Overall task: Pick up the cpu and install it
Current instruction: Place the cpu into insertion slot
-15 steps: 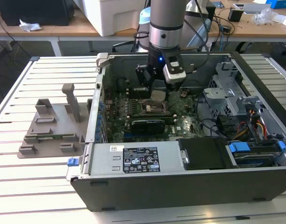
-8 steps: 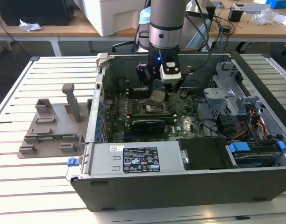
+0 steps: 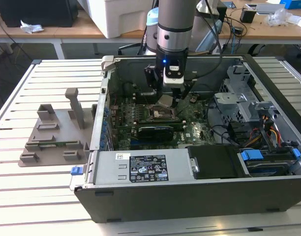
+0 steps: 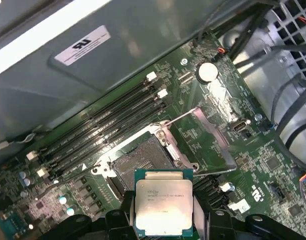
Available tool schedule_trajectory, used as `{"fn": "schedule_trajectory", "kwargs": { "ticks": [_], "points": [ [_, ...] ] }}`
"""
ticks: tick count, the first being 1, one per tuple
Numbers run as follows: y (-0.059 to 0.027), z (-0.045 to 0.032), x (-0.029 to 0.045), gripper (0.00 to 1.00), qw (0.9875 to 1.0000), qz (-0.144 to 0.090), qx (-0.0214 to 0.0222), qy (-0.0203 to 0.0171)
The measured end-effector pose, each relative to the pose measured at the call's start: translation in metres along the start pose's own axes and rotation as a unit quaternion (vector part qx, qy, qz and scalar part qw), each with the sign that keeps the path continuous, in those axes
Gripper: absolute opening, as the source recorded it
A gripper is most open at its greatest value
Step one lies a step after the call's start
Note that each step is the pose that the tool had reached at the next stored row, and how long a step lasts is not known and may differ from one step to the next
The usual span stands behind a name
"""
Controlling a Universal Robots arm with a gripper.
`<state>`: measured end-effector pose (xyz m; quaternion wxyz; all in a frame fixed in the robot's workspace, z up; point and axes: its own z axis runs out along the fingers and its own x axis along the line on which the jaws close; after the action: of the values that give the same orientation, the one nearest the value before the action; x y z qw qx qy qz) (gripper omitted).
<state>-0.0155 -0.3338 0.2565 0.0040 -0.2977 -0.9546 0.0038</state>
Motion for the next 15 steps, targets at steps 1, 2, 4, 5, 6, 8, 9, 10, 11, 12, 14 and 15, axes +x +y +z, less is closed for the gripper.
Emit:
{"fn": "schedule_trajectory", "kwargs": {
  "ticks": [1, 2, 4, 5, 6, 8, 9, 10, 11, 12, 14, 15],
  "points": [
    [0.0000, 0.0000, 0.0000, 0.55, 1.0000, 0.005, 0.0000, 0.0001],
    [0.0000, 0.0000, 0.0000, 0.55, 0.9999, 0.011, -0.0001, 0.0001],
    [0.0000, 0.0001, 0.0000, 0.55, 0.9996, 0.027, -0.0001, 0.0003],
    [0.0000, 0.0001, 0.0000, 0.55, 0.9995, 0.032, -0.0002, 0.0003],
    [0.0000, 0.0001, 0.0000, 0.55, 0.9991, 0.042, -0.0002, 0.0004],
    [0.0000, 0.0001, 0.0000, 0.55, 0.9985, 0.054, -0.0003, 0.0005],
    [0.0000, 0.0001, 0.0000, 0.55, 0.9980, 0.064, -0.0003, 0.0006],
    [0.0000, 0.0001, 0.0000, 0.55, 0.9975, 0.070, -0.0003, 0.0006],
    [0.0000, 0.0001, 0.0000, 0.55, 0.9971, 0.076, -0.0002, 0.0006],
    [0.0000, 0.0001, 0.0000, 0.55, 0.9965, 0.084, -0.0002, 0.0006],
    [-0.0001, 0.0001, 0.0000, 0.55, 0.9947, 0.103, 0.0004, 0.0003],
    [0.0000, 0.0001, -0.0001, 0.55, 0.9940, 0.109, 0.0007, 0.0000]
  ]
}}
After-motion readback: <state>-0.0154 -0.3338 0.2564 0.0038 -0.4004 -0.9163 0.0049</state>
